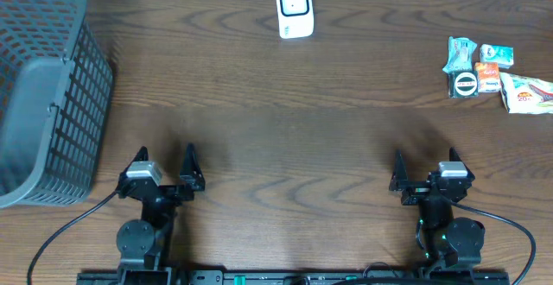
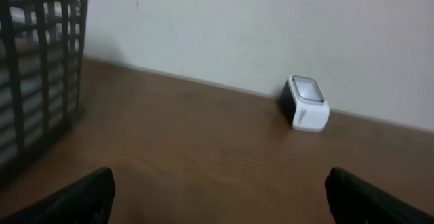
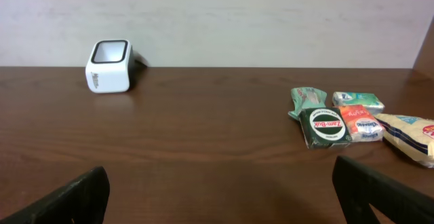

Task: Scan the item barcode

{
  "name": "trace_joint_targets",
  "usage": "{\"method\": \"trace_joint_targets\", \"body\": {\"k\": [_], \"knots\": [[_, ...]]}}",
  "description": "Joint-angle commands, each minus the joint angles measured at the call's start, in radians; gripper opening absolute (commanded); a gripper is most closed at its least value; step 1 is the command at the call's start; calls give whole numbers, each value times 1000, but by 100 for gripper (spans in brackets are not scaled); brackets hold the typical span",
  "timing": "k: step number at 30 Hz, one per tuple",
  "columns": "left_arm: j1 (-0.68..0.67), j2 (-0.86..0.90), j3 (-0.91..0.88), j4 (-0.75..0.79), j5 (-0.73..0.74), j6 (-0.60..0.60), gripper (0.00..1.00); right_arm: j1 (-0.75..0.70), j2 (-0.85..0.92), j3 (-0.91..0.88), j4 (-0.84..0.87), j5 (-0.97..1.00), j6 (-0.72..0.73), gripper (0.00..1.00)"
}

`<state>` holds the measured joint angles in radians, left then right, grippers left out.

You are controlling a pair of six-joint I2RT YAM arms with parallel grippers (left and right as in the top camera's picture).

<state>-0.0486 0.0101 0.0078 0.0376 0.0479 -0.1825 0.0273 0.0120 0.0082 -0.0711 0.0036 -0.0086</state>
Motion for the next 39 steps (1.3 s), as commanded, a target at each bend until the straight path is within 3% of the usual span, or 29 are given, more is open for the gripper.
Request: {"method": "trace_joint_targets", "body": {"k": [1, 5, 15, 28, 33, 39], "knots": [[4, -9, -4, -45, -9, 6, 98, 3, -7, -3, -4, 5, -8, 99], [4, -9, -4, -108, -8, 12, 98, 3, -7, -3, -4, 5, -7, 99], [3, -9, -4, -108, 19, 100, 98, 3, -7, -3, -4, 5, -8, 99], [3, -9, -4, -108, 10, 98, 98, 3, -7, -3, -4, 5, -7, 99], [3, -9, -4, -109, 3, 183, 98, 3, -7, -3, -4, 5, -7, 99], [3, -9, -4, -111, 3, 186, 98, 3, -6, -3, -4, 5, -8, 99]]}}
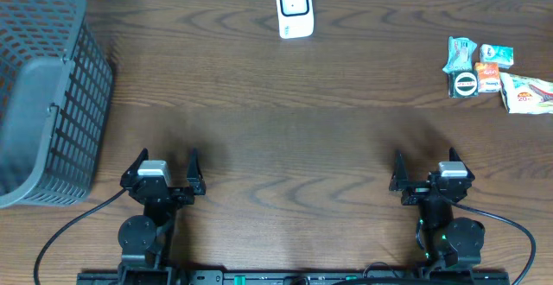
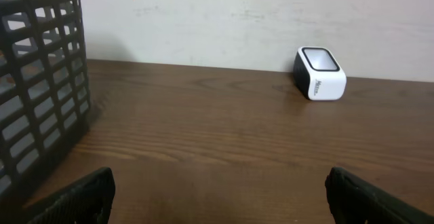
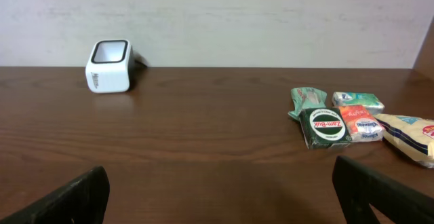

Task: Scan the item barcode

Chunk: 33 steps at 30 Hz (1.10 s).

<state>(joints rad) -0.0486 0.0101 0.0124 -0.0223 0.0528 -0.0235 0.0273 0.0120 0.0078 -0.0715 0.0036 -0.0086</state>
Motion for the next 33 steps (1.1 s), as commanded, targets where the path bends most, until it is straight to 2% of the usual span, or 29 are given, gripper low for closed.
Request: {"method": "trace_joint_targets", "body": {"k": [1, 9, 15, 33], "knots": [[3, -9, -8, -52, -2, 27, 98, 3, -6, -2, -3, 5, -7, 99], [3, -9, -8, -52, -2, 23, 98, 3, -6, -2, -3, 5, -7, 99], [3, -9, -8, -52, -13, -23, 97, 3, -6, -2, -3, 5, -8, 99], [3, -6, -8, -49, -17, 5, 97, 3, -6, -2, -3, 5, -7, 99]]}}
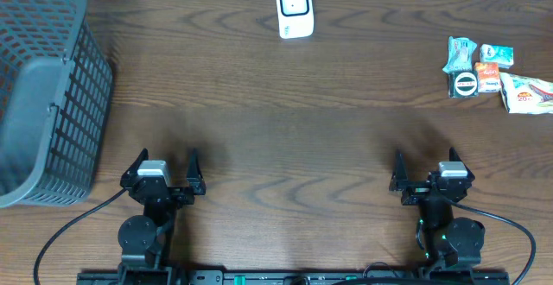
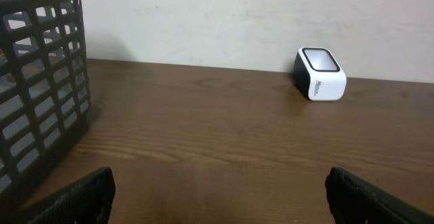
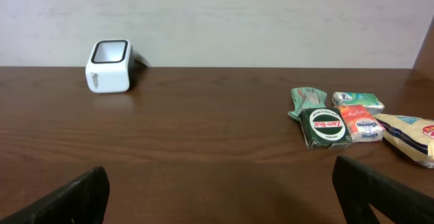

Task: Scan the item barcode

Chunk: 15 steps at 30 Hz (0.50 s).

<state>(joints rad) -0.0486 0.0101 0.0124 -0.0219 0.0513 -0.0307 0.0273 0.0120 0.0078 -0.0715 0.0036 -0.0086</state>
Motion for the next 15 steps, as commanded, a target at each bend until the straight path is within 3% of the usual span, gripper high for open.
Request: {"method": "trace_joint_targets", "body": {"k": [1, 15], "knots": [[3, -8, -8, -50, -16, 37, 97, 3, -6, -2, -3, 5, -7, 99], [4, -8, -8, -56, -50, 29, 98, 3, -6, -2, -3, 5, -7, 99]]}}
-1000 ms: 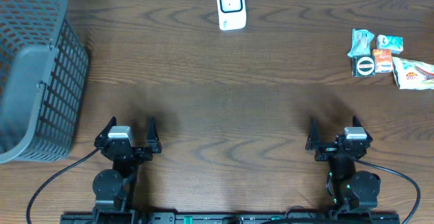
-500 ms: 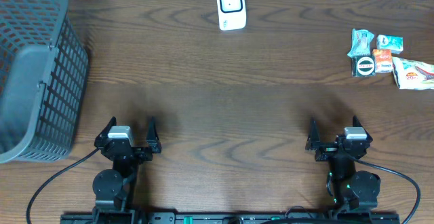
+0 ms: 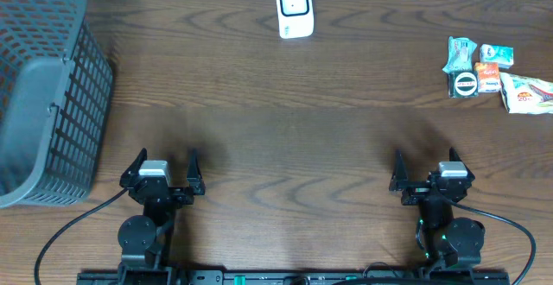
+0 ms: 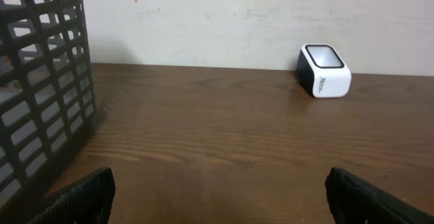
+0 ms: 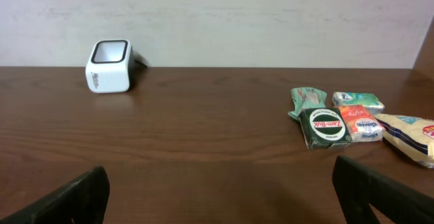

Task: Scan the item barcode

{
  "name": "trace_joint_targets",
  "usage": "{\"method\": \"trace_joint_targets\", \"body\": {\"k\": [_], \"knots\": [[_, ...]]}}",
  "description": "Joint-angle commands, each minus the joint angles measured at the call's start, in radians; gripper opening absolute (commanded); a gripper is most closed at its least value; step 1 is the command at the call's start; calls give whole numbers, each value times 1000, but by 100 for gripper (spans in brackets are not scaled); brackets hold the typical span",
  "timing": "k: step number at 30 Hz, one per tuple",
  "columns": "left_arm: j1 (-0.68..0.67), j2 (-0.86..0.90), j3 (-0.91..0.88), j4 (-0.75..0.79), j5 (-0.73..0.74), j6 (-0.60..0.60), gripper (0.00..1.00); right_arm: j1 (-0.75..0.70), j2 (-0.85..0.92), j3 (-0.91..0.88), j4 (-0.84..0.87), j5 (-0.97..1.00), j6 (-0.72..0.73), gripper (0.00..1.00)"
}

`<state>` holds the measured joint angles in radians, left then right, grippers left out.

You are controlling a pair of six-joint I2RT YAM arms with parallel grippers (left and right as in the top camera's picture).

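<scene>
A white barcode scanner (image 3: 294, 9) stands at the table's far edge, also in the left wrist view as the scanner (image 4: 325, 80) and in the right wrist view (image 5: 108, 66). A cluster of small packaged items (image 3: 484, 73) lies at the far right, with a dark green packet bearing a round label (image 5: 325, 127) nearest. My left gripper (image 3: 164, 171) is open near the front left, nothing between its fingers (image 4: 81, 195). My right gripper (image 3: 425, 169) is open near the front right, its fingers (image 5: 383, 190) wide apart and empty.
A dark grey mesh basket (image 3: 43, 86) fills the left side of the table, its wall (image 4: 41, 102) close to my left gripper. A pale wall runs behind the table's far edge.
The left wrist view has shifted very slightly, the scanner sitting a little further right and the basket edge moved. Both grippers stay open and nothing on the table has moved.
At first my left gripper was turned to the right, its view tilted and blurred. Then it stood squared up, facing the far edge. The right arm, the scanner and the items have stayed where they were throughout.
</scene>
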<state>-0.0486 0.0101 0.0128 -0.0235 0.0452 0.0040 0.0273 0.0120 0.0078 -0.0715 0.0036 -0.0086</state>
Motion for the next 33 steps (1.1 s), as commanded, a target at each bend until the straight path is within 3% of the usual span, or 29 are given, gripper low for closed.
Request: {"method": "trace_joint_targets", "body": {"k": [1, 9, 33], "knots": [[4, -8, -9, -54, -44, -18, 98, 3, -6, -2, -3, 5, -8, 99], [21, -8, -9, -54, -54, -65, 97, 3, -6, -2, -3, 5, -8, 99], [3, -8, -9, -55, -50, -19, 98, 3, -6, -2, -3, 5, -8, 99]]}}
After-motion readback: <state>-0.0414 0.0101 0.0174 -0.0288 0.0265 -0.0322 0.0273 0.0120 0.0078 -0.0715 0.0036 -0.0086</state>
